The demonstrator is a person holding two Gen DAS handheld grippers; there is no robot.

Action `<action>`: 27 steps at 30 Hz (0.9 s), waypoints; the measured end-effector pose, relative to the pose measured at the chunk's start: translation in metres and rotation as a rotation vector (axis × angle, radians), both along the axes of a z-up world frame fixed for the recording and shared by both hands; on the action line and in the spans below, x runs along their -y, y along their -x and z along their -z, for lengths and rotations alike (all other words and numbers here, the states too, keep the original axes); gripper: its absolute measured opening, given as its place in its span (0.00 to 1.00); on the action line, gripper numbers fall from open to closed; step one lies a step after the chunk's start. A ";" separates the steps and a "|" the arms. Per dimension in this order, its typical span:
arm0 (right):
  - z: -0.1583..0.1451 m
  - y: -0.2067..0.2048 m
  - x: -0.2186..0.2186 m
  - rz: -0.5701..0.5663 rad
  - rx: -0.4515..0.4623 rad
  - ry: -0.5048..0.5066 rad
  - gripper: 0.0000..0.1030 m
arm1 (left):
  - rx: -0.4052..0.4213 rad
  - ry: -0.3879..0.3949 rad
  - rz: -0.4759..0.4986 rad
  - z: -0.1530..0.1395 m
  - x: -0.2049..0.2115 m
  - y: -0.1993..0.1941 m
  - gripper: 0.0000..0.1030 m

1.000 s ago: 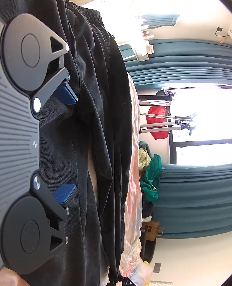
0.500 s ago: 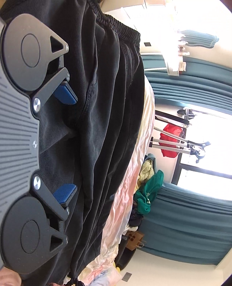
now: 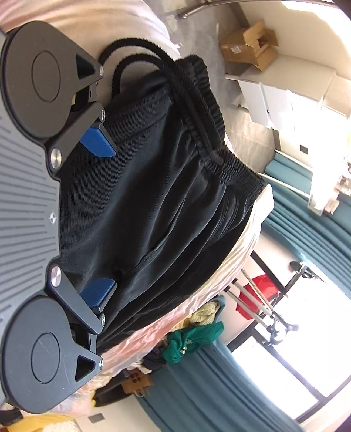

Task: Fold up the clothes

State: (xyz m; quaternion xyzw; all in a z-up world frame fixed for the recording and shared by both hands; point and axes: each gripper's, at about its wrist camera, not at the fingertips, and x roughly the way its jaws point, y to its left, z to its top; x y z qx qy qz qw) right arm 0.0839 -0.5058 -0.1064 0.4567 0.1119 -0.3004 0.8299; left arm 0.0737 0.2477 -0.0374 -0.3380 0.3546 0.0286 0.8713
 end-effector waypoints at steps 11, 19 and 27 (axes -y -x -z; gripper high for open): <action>0.002 0.057 -0.008 0.225 -0.053 -0.039 0.67 | -0.062 0.341 -0.247 0.053 -0.085 0.031 0.95; 0.042 0.082 0.009 0.405 -0.074 -0.270 0.67 | -0.079 0.463 -0.212 0.073 -0.083 0.012 0.82; 0.079 0.050 0.013 0.228 -0.002 -0.449 0.65 | -0.074 0.531 -0.211 0.094 -0.079 -0.012 0.75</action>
